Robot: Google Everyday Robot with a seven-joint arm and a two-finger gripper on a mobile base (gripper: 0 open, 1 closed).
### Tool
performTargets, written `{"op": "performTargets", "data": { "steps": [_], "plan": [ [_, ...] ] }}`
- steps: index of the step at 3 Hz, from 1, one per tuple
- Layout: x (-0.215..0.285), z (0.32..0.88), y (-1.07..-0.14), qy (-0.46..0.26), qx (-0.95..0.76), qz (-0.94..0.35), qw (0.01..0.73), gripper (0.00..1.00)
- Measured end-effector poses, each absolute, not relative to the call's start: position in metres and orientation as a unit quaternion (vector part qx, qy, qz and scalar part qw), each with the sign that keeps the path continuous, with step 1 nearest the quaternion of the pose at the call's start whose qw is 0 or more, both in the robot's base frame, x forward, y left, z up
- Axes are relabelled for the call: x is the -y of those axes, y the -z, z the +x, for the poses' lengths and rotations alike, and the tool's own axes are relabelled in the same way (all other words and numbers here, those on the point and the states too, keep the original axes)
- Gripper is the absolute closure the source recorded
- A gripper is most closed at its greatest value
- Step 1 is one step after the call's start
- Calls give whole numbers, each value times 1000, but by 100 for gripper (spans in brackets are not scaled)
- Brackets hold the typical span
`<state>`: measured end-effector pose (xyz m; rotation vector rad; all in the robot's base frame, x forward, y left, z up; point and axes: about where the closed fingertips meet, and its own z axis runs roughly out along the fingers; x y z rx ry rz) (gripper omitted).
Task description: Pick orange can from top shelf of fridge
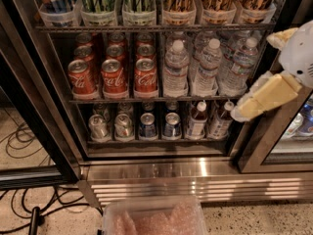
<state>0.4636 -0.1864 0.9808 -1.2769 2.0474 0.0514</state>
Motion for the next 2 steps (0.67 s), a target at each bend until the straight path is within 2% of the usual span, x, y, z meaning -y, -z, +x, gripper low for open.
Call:
{"op": "performTargets", "data": {
  "steps": [2],
  "plan": [
    [180,469,-985,-30,-791,-474,385,0]
  ]
}}
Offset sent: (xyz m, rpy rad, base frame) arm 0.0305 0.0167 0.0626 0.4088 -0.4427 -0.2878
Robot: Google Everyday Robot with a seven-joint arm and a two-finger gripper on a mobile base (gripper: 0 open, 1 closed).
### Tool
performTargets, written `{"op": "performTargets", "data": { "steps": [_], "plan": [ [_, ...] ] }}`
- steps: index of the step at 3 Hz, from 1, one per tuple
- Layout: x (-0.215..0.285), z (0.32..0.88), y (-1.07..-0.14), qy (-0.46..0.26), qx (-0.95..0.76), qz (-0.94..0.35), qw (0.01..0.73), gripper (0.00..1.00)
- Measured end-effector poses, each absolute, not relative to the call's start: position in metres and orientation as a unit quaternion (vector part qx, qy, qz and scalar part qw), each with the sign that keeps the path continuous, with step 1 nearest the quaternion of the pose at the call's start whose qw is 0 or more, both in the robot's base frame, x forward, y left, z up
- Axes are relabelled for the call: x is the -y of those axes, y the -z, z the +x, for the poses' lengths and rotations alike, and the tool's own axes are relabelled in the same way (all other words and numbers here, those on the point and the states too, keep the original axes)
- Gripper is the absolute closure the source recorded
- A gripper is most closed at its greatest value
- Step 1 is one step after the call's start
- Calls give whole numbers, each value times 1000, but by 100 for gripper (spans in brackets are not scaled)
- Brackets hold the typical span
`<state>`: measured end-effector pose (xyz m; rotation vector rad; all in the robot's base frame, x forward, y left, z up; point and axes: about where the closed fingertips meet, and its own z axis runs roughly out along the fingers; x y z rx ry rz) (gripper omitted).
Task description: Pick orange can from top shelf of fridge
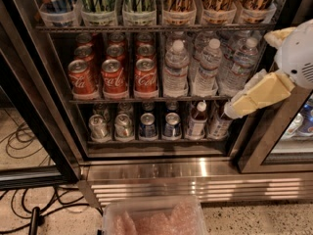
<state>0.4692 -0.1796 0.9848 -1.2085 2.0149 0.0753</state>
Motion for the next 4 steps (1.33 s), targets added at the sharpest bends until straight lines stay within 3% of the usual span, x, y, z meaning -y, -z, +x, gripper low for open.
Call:
{"op": "performTargets", "data": {
  "steps": [2,4],
  "plan": [
    [171,492,-1013,-14,-774,-436,459,0],
    [167,498,-1012,-17,-771,-411,485,0]
  ]
}}
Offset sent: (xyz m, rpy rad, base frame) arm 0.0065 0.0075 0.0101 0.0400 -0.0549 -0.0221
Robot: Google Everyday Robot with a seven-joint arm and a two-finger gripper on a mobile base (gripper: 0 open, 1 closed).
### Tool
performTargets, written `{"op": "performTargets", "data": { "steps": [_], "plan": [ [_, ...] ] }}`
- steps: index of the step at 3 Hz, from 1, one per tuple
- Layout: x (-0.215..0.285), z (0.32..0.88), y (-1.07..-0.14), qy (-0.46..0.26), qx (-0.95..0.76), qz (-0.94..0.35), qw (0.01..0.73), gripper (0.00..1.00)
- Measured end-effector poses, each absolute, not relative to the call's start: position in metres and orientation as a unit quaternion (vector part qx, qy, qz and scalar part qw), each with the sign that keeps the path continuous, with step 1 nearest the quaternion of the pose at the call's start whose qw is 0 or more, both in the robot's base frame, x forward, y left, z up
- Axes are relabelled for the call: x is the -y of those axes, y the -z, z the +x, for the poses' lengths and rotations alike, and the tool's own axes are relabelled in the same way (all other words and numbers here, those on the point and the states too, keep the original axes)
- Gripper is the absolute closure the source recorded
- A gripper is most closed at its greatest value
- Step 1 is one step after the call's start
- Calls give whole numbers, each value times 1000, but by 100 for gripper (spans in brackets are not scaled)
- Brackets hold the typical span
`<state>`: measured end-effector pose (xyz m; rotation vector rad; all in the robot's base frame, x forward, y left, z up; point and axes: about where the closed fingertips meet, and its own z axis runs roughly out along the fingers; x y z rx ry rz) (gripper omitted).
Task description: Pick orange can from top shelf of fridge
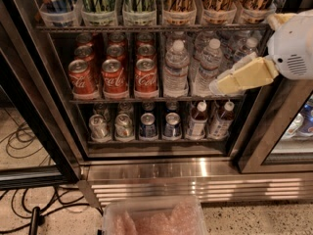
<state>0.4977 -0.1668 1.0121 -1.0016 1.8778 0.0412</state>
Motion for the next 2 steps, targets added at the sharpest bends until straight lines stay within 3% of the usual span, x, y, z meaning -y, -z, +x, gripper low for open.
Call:
{"op": "performTargets", "data": {
  "steps": [2],
  "plan": [
    [146,527,-1031,-46,-750,-299,589,0]
  ]
}}
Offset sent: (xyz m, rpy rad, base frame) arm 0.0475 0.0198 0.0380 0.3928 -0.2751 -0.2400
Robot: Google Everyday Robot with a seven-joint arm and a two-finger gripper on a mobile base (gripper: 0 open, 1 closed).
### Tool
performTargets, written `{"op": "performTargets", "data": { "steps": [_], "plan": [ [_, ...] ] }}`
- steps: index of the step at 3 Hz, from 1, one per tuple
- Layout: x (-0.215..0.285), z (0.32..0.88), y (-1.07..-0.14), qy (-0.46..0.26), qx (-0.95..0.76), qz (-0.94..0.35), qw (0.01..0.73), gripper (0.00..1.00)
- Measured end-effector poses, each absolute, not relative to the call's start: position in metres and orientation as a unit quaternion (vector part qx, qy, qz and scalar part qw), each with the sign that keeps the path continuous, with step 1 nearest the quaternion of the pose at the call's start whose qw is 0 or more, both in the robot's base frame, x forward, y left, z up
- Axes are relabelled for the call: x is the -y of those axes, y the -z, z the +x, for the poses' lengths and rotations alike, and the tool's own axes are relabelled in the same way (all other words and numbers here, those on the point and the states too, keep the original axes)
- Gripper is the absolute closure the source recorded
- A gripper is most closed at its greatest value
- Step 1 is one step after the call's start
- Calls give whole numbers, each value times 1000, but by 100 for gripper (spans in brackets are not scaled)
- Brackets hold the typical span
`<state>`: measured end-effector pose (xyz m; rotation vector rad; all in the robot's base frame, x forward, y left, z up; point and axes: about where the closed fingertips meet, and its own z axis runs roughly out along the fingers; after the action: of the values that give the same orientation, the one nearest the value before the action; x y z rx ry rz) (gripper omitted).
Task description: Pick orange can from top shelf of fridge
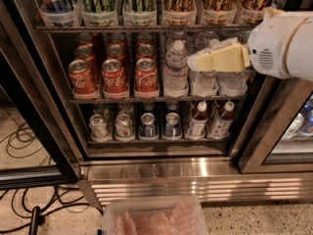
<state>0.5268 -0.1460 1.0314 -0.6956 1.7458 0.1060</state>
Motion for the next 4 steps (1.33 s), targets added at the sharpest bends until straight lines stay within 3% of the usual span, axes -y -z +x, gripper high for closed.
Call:
{"op": "performTargets", "data": {
  "steps": [1,3,4],
  "plan": [
    [141,552,-1057,-54,-725,-255,637,0],
    [139,560,-1058,-46,-718,-257,646,2],
    [141,572,-1059,-32,-709,-253,658,17]
  ]
}}
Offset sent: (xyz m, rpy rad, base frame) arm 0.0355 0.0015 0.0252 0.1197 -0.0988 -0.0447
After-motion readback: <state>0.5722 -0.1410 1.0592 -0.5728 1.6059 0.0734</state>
